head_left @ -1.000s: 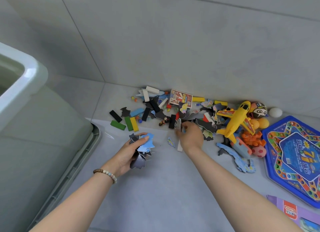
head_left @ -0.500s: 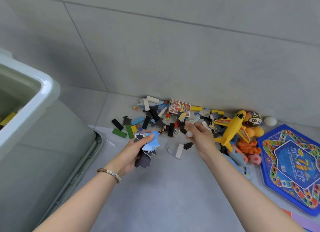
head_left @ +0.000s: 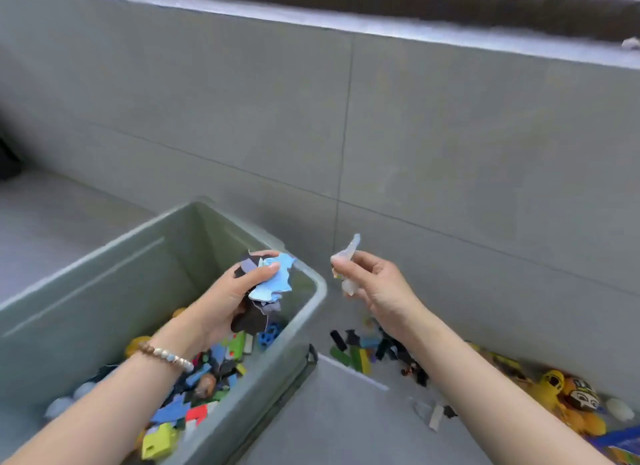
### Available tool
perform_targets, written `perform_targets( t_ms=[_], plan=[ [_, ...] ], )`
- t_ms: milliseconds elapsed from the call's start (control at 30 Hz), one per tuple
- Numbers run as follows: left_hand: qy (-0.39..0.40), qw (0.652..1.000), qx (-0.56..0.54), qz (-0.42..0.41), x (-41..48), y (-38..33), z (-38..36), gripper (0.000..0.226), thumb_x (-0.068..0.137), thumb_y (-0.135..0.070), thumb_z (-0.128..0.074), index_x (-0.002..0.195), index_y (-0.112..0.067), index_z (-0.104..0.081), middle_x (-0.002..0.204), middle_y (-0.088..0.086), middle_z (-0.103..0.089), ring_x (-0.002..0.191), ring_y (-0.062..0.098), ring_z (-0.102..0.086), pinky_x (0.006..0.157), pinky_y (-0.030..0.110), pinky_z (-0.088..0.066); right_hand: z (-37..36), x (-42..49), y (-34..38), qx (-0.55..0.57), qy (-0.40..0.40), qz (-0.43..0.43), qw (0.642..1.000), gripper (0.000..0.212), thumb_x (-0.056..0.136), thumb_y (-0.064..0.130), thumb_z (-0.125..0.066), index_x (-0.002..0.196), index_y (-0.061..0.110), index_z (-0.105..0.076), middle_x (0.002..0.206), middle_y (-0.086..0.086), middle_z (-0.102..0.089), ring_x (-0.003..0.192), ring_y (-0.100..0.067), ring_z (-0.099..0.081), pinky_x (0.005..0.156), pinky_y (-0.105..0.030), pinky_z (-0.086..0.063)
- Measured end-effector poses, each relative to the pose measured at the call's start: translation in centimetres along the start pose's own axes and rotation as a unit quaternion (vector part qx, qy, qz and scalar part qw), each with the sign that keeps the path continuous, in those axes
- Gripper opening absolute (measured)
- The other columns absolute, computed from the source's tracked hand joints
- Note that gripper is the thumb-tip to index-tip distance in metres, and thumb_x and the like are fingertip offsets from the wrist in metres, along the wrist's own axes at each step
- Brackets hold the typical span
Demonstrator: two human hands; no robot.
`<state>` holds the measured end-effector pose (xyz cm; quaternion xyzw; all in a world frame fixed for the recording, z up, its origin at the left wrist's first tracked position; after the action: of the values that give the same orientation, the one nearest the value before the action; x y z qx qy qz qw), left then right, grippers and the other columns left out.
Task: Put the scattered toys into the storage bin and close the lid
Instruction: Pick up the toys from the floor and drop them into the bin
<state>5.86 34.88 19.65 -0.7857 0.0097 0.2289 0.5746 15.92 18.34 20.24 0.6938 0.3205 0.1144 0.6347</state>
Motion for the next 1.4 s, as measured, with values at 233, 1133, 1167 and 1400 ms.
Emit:
perform_targets(
  t_ms=[233, 1133, 1167, 1400],
  plan=[
    [-0.141, 0.988, 0.012, 0.056, -3.8, 7.4, 17.5, 0.068, 0.056, -0.049, -0.084, 0.113, -0.016, -0.066, 0.101, 0.018, -0.070, 0.081, 0.026, -0.065, 0.074, 0.034, -0.054, -16.0, 5.4, -9.9, -0.174, 0.098, -0.112, 0.973, 0.014, 0.079, 0.022, -0.075, 0.084, 0.010, -0.070, 0.072, 0.000, -0.063, 0.064, -0.009, -0.056, 0.054, -0.017, -0.049],
    [-0.125, 0.797, 0.531, -0.260, 3.4, -2.4, 0.0, 0.053, 0.096, -0.045, -0.041, 0.142, -0.019, -0.037, 0.146, -0.003, -0.040, 0.137, 0.012, -0.029, 0.112, 0.029, -0.025, 4.8, 4.6, 1.7, -0.612, 0.004, 0.108, 0.783, 0.043, 0.090, 0.030, -0.058, 0.132, 0.032, -0.047, 0.150, 0.011, -0.030, 0.135, -0.010, -0.033, 0.103, -0.025, -0.028],
    [-0.107, 0.788, 0.540, -0.276, 4.0, -2.2, -2.5, 0.053, 0.096, -0.045, -0.041, 0.142, -0.019, -0.037, 0.146, -0.003, -0.040, 0.137, 0.012, -0.028, 0.112, 0.029, -0.024, 7.3, 4.1, 1.0, -0.616, -0.007, 0.086, 0.783, 0.045, 0.090, 0.029, -0.059, 0.132, 0.031, -0.046, 0.151, 0.010, -0.028, 0.137, -0.012, -0.032, 0.105, -0.027, -0.028],
    [-0.019, 0.670, 0.700, -0.247, 9.5, 7.0, -12.5, 0.055, 0.095, -0.051, -0.031, 0.136, -0.017, -0.045, 0.137, 0.004, -0.051, 0.132, 0.022, -0.038, 0.111, 0.033, -0.021, 19.6, 0.7, -8.4, -0.611, -0.022, -0.050, 0.790, 0.053, 0.089, 0.036, -0.059, 0.138, 0.032, -0.040, 0.155, 0.009, -0.021, 0.139, -0.013, -0.029, 0.108, -0.029, -0.030]
  ],
)
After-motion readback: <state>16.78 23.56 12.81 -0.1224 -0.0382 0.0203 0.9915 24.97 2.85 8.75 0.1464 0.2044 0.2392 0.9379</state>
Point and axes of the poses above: each hand's wrist, its own x-axis towards the middle knuckle, its own z-axis out of the back of the hand, y = z × x, the point moved 5 cm from there along x, towards the middle knuckle
